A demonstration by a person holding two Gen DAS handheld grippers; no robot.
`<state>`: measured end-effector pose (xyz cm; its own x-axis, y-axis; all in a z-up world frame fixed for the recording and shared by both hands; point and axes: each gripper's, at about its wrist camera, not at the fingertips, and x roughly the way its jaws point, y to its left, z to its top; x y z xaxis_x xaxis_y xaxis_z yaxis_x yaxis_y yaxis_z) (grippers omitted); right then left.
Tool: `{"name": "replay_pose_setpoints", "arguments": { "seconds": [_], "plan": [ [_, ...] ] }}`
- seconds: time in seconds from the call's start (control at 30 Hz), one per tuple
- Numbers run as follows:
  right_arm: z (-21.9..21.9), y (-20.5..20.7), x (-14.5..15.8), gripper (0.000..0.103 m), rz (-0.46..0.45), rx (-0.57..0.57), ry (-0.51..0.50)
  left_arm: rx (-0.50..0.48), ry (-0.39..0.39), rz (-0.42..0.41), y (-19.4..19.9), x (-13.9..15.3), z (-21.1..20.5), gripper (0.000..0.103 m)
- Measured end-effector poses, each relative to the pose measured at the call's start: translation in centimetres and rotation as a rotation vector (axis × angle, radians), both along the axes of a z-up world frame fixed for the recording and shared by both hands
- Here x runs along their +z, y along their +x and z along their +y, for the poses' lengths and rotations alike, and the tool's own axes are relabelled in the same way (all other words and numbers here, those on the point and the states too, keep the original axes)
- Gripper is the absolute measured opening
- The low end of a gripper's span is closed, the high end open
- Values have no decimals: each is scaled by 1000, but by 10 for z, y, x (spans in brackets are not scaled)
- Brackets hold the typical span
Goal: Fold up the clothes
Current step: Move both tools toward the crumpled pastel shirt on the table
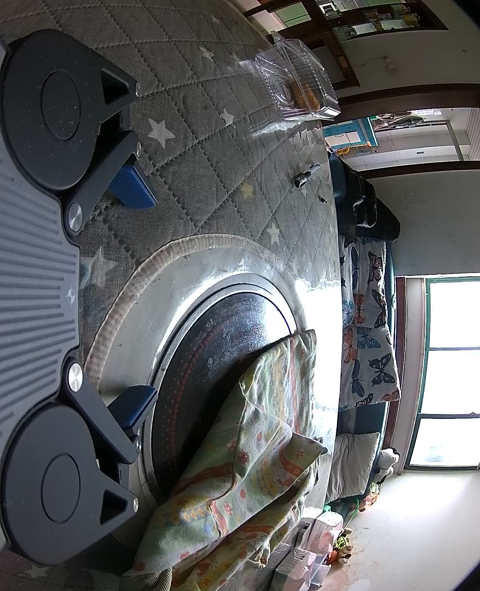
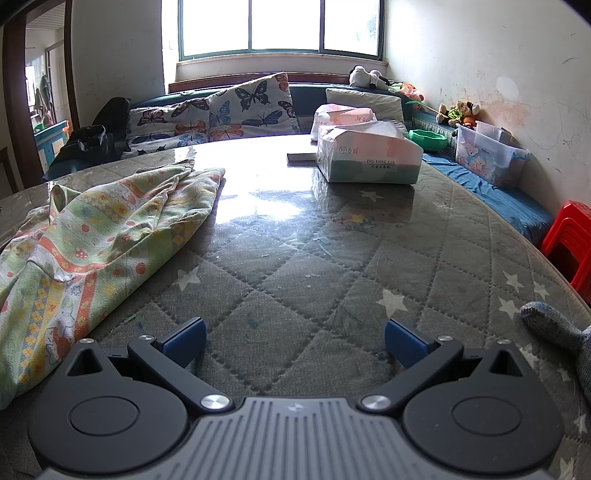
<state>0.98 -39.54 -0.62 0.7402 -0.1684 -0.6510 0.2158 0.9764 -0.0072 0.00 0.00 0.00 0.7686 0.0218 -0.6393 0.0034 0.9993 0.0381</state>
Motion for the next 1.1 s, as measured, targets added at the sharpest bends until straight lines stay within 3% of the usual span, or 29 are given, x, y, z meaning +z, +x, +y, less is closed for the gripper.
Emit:
{"name": "replay_pose_setpoints", "arguments": {
  "seconds": [0.53, 0.87, 1.1],
  "plan": [
    [1, 0, 0, 103, 2, -3, 1, -1, 4, 2, -1, 1, 1, 103],
    [-1, -1, 1, 103, 5, -3, 5, 16, -49, 43, -1, 9, -8, 103],
    [3, 0, 4, 103, 20, 8, 7, -23, -65, 62, -4, 17, -27, 103]
  ]
}}
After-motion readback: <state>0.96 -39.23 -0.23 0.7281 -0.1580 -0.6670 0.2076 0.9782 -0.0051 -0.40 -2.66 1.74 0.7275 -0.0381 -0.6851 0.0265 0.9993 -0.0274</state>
